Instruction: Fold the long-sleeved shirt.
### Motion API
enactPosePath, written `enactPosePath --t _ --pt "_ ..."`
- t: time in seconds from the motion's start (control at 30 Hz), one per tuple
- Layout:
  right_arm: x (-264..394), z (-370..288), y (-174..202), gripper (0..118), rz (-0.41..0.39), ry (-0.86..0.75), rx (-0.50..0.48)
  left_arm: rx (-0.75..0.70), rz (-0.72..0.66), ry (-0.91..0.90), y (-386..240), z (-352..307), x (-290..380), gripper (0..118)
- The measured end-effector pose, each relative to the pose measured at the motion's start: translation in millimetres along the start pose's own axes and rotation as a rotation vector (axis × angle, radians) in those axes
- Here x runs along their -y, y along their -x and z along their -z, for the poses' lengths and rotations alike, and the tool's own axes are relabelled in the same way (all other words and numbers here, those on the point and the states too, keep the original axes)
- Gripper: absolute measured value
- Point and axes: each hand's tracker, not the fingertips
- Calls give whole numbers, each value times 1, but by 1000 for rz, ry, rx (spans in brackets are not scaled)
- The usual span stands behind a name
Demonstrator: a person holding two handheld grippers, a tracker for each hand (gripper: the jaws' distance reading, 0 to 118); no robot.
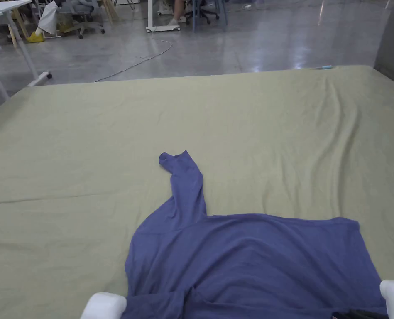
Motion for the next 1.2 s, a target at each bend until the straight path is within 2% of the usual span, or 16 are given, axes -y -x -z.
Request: enactPosePath --t 0.03,0.07,0.27,0.3,0.33,0.37,0.5,0.73,0.77,0.8,0.83,0.9,0.93,1.1,1.13,1.2 --pt "-1 7 -2 0 2 9 3 -32 14 -4 2 10 -9 36" --pt "-2 13 -3 0 5 17 6 -79 19 6 6 21 -19 0" --pt "-9 37 -19 0 41 43 17 -117 -135 -127 77 62 -139 9" --pt "-10 40 -21 0 45 48 22 -145 -137 -120 90 74 -159 46" --pt "-12 45 -24 0 48 54 32 -158 -133 -78 103 90 -180 109" --pt "-14 49 -27 0 50 59 44 -167 -143 -18 114 112 -195 118" --pt "-24 62 -43 0 59 53 62 -349 -77 110 131 165 -218 112" --pt "-106 96 -88 0 8 18 264 -330 36 69 101 169 -199 0" --pt "-124 107 -96 11 7 -1 270 -310 65 70 101 171 -199 0" --pt "-141 115 -103 46 23 -28 285 -324 61 77 98 171 -198 0" --pt "-158 126 -113 46 28 -31 270 -327 55 80 100 170 -198 0" --pt "-193 157 -132 74 7 46 262 -258 -24 47 106 161 -201 0" --pt "-207 171 -139 118 28 112 312 -240 -54 29 110 156 -204 0" --pt "-228 231 -168 115 90 375 369 -311 62 0 105 134 -213 0" --pt "-228 242 -168 102 97 392 402 -297 61 -1 104 131 -215 0" --pt "-224 248 -162 45 38 401 431 -281 56 -6 92 124 -213 0"
